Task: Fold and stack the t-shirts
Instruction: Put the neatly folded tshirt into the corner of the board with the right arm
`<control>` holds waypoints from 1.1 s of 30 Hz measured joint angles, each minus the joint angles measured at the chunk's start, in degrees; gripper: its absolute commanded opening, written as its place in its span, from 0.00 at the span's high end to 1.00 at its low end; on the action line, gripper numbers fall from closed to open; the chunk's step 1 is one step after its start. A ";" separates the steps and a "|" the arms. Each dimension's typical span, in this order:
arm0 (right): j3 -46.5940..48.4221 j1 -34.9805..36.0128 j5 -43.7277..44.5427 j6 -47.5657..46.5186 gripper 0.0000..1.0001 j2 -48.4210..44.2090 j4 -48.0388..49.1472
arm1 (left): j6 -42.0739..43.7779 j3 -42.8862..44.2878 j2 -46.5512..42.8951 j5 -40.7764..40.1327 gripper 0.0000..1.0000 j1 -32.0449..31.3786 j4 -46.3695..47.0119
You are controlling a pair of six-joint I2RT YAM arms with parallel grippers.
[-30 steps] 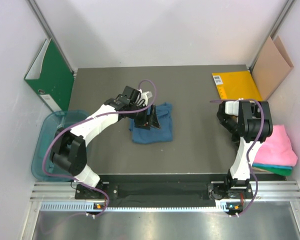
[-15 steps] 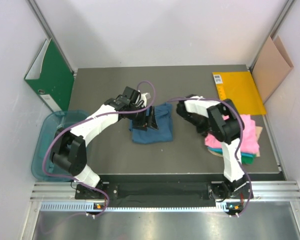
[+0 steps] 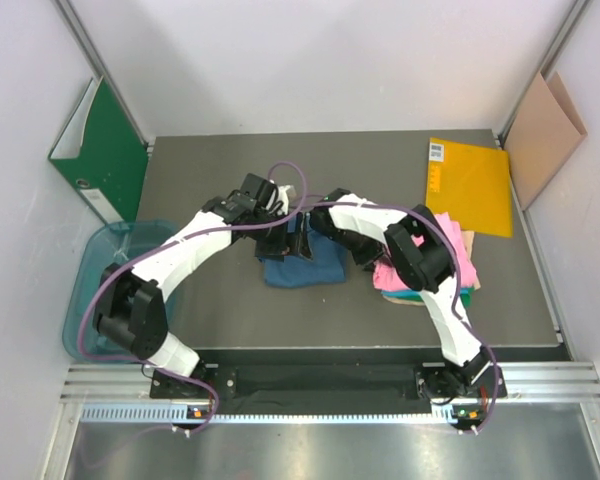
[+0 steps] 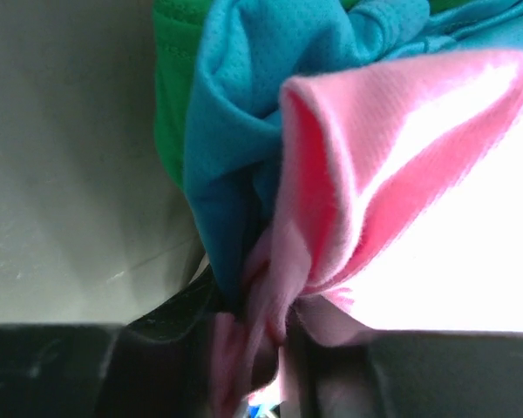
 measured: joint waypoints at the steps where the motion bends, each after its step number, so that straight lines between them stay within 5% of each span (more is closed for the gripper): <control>1: 0.00 0.00 -0.44 0.37 0.39 -0.31 0.17 | 0.13 0.00 -0.44 -0.42 0.01 0.00 -0.35; 2: 0.00 0.07 -1.97 0.59 0.22 -0.92 0.81 | 0.26 0.00 -1.18 -1.73 0.01 0.00 -0.85; 5: -0.04 1.49 -6.45 0.90 0.01 -4.94 5.22 | 0.50 0.00 -3.78 -5.70 0.01 0.09 -2.10; 13: -7.63 4.52 -18.23 -0.26 0.00 -31.01 27.58 | -0.02 -1.60 -8.11 -11.91 0.06 6.69 -1.86; 14: -10.01 4.11 -20.28 -0.26 0.00 -34.34 31.04 | -0.24 -2.43 -7.80 -11.96 0.15 7.98 -1.79; 16: -13.99 2.75 -24.37 -0.13 0.00 -38.16 36.85 | -0.85 -3.91 -6.60 -11.93 0.74 10.47 -1.84; 18: -17.00 0.94 -28.65 0.02 0.00 -38.14 41.97 | -0.98 -4.76 -4.31 -11.72 1.00 13.22 -1.84; 26: -18.71 -1.40 -37.88 -0.22 0.00 -24.83 49.05 | -0.94 -4.72 5.51 -10.60 1.00 16.39 -0.96; 33: -18.49 -3.37 -40.57 0.26 0.00 -23.63 50.38 | -1.25 -4.63 8.76 -7.56 1.00 16.46 0.94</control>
